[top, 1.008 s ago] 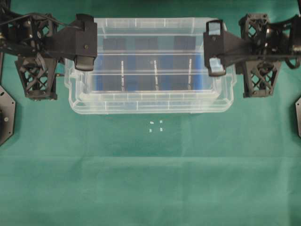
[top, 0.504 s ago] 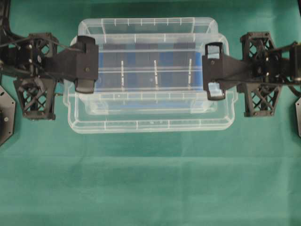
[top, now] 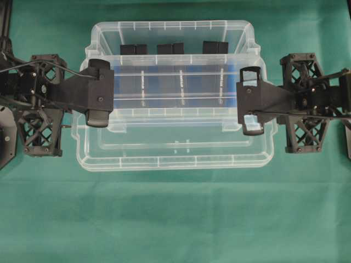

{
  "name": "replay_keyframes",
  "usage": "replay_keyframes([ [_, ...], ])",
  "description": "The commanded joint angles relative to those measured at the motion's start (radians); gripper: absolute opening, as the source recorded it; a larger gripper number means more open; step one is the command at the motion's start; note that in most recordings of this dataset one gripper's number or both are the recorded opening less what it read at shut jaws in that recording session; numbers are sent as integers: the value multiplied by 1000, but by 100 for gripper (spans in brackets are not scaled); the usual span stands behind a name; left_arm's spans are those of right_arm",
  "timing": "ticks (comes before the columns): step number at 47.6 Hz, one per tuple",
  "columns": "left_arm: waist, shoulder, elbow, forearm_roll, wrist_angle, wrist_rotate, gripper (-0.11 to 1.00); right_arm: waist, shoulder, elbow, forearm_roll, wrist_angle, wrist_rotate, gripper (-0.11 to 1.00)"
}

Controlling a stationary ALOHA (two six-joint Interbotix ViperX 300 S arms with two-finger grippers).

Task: Clamp the lid of the box with both arms, then lift and open it.
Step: 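Carry the lid toward the front of the table with both grippers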

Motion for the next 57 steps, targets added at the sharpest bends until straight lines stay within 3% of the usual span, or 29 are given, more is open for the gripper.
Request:
replay_keyframes([
  [1, -6, -2, -32, 6, -21, -18, 1, 29, -8, -74, -5, -23, 25, 0],
  [25, -94, 2, -29, 6, -21, -118, 1, 144, 17, -94, -61, 23, 153, 0],
  [57, -207, 2, 11, 9, -25, -247, 1, 239, 80, -147, -67, 43, 233, 0],
])
